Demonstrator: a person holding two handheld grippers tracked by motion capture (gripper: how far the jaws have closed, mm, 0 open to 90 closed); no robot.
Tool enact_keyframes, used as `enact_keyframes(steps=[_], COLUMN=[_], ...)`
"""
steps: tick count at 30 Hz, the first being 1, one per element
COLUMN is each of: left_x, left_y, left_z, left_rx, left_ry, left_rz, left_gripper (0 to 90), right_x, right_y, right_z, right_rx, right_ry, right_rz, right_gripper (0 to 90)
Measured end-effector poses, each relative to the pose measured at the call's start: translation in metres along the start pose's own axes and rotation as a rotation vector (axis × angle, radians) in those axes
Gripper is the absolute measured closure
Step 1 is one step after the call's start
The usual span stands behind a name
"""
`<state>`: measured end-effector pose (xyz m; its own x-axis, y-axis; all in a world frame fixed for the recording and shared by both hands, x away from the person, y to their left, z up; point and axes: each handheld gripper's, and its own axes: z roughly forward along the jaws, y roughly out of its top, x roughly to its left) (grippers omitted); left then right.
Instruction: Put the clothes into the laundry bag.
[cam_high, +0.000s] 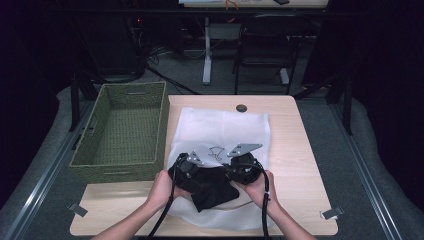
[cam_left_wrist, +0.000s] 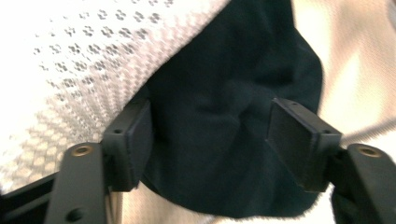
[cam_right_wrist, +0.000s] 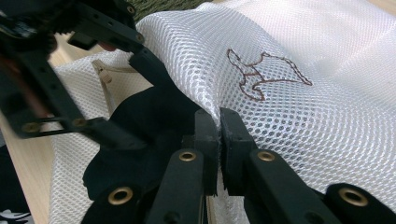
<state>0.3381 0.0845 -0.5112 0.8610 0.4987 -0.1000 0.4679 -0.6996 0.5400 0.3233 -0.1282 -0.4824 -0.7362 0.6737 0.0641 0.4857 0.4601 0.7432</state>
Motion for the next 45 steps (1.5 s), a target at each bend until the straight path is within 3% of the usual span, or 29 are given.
enact_keyframes(steps=[5,12,15,21,25,28,31,39,45], left_x=[-0.003,-0.006,-0.007,-0.010,-0.010,-0.010,-0.010,-0.006,-0.006], left_y=[-0.005,-0.012,-0.012,-0.017,-0.020,-0.023,-0.026,-0.029,-0.018], left_z=[-0.005,0.006,0.010,0.025,0.033,0.038,0.038,0.038,0.033], left_rx=[0.023,0.083,0.086,0.140,0.102,0.081,0.056,-0.020,-0.110], left_ry=[-0.023,-0.043,-0.049,-0.025,0.025,0.042,0.066,0.077,0.104], left_rz=[0.018,0.003,-0.005,0.002,-0.052,-0.065,-0.061,-0.063,-0.088], left_gripper=[22.0,14.9,11.1,10.4,18.6,25.4,34.9,66.8,73.7], right_x=[0.000,0.001,0.001,0.001,0.002,0.002,0.003,0.002,0.004], right_y=[-0.001,-0.001,-0.001,-0.001,-0.001,-0.001,-0.001,-0.001,0.002], right_z=[0.001,0.002,0.003,0.005,0.006,0.007,0.008,0.009,0.005], right_rx=[0.004,0.014,0.018,0.024,0.028,0.033,0.039,0.043,0.026], right_ry=[-0.001,0.001,0.003,0.006,0.004,0.004,0.008,0.007,0.013], right_rz=[-0.002,-0.006,-0.010,-0.013,-0.017,-0.018,-0.017,-0.023,-0.023], right_gripper=[87.3,87.2,87.2,87.2,87.1,87.1,87.1,87.1,87.2])
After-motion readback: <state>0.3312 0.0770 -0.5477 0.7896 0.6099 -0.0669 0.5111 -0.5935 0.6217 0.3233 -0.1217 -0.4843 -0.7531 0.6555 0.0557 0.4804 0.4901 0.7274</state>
